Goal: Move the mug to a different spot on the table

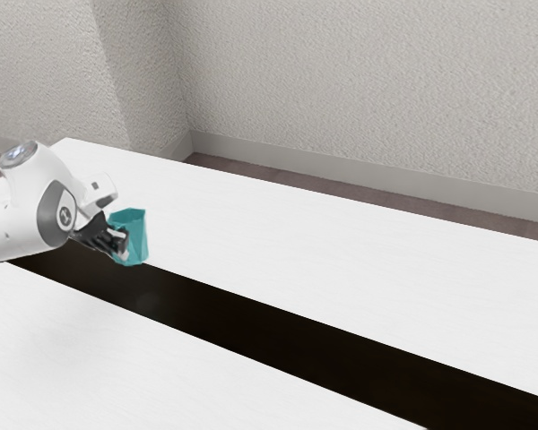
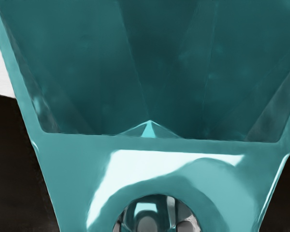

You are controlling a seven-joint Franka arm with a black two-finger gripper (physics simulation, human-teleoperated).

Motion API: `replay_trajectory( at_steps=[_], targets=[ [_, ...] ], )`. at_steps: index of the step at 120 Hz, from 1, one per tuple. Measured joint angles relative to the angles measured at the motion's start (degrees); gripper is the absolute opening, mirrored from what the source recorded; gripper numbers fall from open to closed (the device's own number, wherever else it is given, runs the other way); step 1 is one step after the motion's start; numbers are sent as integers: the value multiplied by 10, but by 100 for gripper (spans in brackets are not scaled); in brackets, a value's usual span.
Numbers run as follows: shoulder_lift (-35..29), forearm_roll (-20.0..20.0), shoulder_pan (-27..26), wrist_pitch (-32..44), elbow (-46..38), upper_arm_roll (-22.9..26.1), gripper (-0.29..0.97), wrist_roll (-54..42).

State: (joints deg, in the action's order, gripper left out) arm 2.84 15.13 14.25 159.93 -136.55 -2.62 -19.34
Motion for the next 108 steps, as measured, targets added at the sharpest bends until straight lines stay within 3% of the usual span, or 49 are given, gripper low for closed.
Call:
replay_trajectory(
  at_steps=[16, 50, 108],
  targets=[
    [-1, 40, -17, 6, -19, 12, -2, 5],
    [10, 74, -16, 12, -22, 46, -3, 25],
    [38, 76, -37, 70, -21, 76, -5, 47]
  ],
)
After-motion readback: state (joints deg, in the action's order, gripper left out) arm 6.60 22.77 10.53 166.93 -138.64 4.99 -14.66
